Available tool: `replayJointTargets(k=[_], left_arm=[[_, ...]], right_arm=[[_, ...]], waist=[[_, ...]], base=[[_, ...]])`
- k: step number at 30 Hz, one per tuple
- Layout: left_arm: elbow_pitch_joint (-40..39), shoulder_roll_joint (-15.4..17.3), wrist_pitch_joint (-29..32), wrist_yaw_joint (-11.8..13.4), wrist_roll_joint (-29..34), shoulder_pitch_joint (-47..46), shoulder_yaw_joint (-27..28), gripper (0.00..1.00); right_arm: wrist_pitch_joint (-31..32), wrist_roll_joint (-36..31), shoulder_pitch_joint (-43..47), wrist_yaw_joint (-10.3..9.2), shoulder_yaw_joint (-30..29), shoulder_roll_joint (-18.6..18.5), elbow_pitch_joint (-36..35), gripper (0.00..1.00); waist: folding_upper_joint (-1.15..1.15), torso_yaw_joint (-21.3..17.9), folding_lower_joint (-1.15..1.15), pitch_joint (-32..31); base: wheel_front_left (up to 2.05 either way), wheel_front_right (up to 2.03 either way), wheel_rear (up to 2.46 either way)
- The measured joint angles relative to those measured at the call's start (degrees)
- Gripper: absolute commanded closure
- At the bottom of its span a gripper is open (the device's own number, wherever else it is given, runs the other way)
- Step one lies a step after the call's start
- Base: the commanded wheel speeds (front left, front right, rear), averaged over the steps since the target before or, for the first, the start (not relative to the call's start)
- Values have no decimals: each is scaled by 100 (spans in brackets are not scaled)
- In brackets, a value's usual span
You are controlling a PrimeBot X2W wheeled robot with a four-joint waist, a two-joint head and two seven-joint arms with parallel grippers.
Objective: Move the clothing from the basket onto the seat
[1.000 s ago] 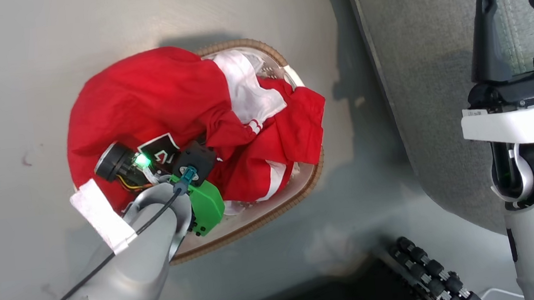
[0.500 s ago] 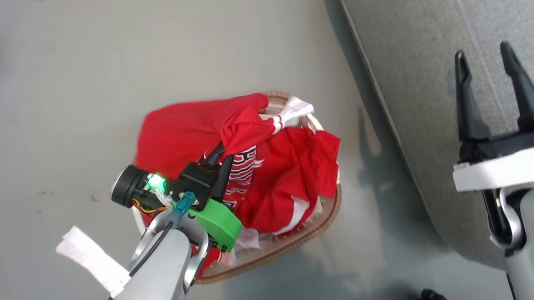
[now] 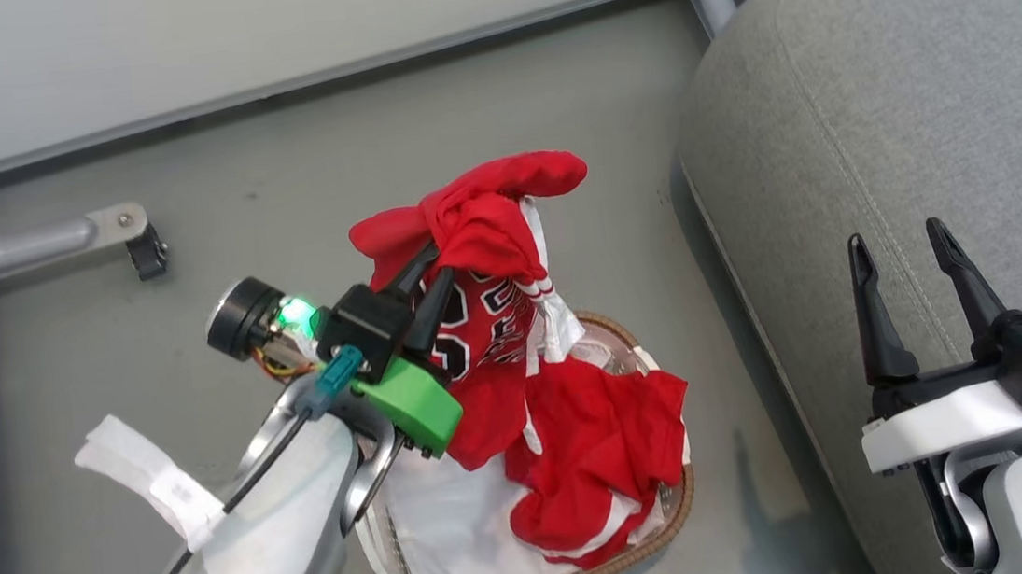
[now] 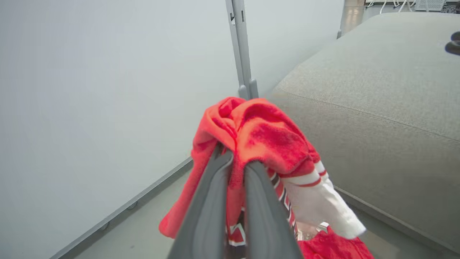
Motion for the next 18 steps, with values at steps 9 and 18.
replayJointTargets(k=[9, 18], left_arm=[[-426, 358, 396, -29, -434, -1197, -357, 100], [-409, 519, 630, -30, -802, -2279, -525, 100]], right_arm=[[0, -62, 211, 0, 153, -2, 88, 0], [0, -326, 192, 0, 545, -1, 198, 0]], waist=[[0, 152, 0, -860], [0, 224, 0, -1305]], base=[[0, 0, 0], [0, 0, 0]])
